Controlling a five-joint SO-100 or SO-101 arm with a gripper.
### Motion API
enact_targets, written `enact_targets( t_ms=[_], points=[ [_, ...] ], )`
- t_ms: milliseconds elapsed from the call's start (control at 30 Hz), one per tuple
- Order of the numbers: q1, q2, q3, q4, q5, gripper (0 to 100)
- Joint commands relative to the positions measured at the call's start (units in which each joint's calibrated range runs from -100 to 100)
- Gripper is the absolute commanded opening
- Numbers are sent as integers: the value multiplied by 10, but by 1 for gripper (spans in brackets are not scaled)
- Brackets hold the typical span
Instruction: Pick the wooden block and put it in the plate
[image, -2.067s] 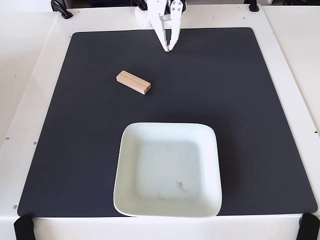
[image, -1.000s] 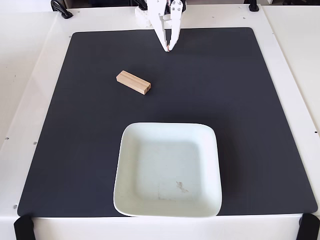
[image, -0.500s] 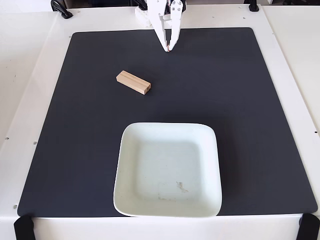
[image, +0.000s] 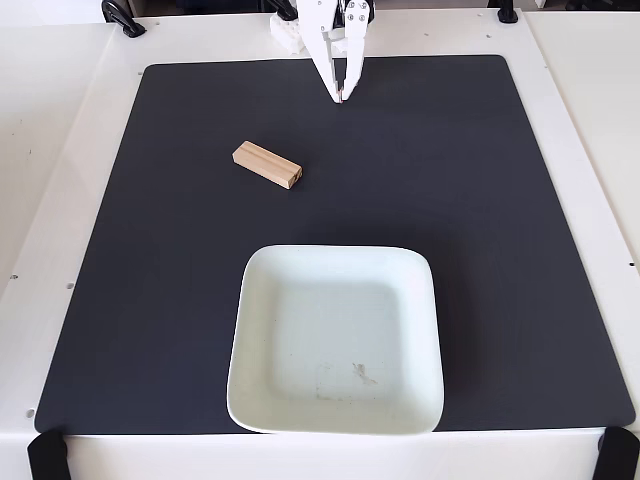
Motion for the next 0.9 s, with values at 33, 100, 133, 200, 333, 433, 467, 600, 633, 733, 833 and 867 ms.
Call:
enact_targets(
  t_ms=[33, 100, 133, 200, 333, 433, 467, 600, 633, 733, 833, 867],
  points=[
    [-8, 8, -39, 12, 0, 1],
    [-9, 40, -73, 16, 1, 1],
    [-9, 63, -93, 26, 1, 1],
    [-4, 121, -146, 40, 1, 1],
    [5, 247, -289, 85, -2, 1],
    [23, 328, -403, 123, -3, 1],
    [36, 349, -437, 136, -3, 1],
    [98, 428, -551, 151, -3, 1],
    [114, 444, -571, 151, -3, 1],
    [139, 488, -623, 151, -4, 1],
    [144, 532, -670, 143, -43, 1],
    [144, 547, -687, 142, -67, 1]
  ],
)
